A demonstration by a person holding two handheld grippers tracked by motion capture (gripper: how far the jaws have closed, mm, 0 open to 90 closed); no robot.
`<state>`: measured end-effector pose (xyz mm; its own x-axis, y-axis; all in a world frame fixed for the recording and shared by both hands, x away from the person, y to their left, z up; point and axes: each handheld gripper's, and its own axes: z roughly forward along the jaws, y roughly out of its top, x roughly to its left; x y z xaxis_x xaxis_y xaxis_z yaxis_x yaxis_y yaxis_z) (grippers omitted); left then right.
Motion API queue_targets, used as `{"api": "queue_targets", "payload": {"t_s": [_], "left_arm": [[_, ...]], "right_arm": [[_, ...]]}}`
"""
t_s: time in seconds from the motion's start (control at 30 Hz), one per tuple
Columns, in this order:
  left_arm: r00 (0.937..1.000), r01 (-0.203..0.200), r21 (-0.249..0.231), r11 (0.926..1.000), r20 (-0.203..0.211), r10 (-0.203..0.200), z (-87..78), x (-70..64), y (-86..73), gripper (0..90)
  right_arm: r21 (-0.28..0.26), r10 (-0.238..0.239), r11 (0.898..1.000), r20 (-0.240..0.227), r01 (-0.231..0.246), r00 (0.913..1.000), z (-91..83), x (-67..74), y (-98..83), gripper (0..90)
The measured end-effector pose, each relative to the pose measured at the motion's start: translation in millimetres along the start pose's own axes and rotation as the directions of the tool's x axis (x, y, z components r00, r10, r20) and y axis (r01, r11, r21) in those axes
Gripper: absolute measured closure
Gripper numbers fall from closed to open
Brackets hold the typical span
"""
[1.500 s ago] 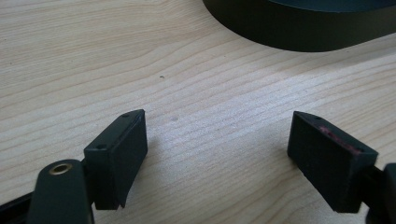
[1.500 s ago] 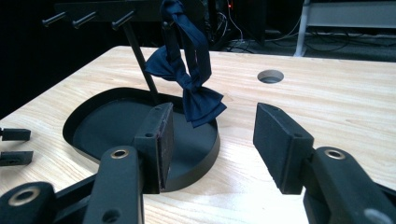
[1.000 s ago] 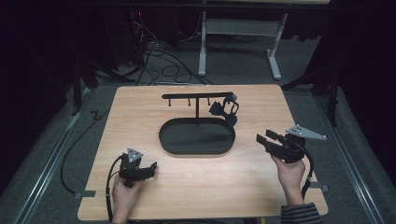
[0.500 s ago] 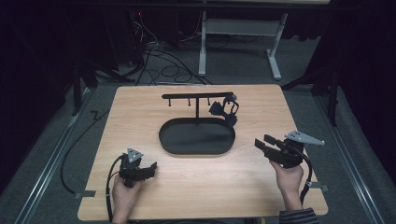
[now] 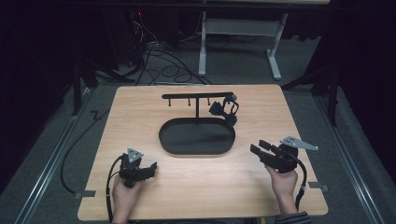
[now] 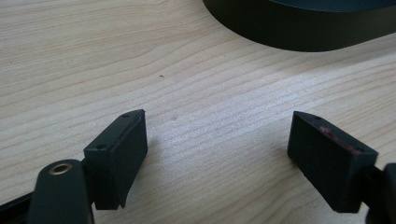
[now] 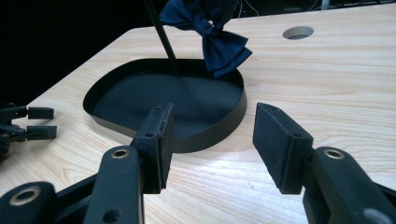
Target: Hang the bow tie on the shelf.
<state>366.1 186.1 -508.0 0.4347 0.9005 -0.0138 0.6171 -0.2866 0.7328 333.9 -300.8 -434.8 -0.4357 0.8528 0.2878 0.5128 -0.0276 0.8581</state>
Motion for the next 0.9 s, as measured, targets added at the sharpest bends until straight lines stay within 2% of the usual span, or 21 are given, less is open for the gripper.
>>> {"api": "queue_targets", "payload": {"t_s": [0.3,0.67,0.9], "left_arm": [[1.0000,0.000,0.000,1.0000,0.000,0.000,0.0,0.0,0.0,20.5],[1.0000,0.000,0.000,1.0000,0.000,0.000,0.0,0.0,0.0,20.5],[1.0000,0.000,0.000,1.0000,0.000,0.000,0.0,0.0,0.0,20.5]], "right_arm": [[0.015,0.019,1.000,-0.024,-0.019,0.9995,9.9,2.3,-6.3,50.0],[0.037,0.018,0.999,-0.026,-0.017,0.9995,17.9,4.3,-12.7,50.6],[0.047,0.007,0.999,-0.012,-0.006,0.9999,24.8,5.1,-20.9,47.9]]}}
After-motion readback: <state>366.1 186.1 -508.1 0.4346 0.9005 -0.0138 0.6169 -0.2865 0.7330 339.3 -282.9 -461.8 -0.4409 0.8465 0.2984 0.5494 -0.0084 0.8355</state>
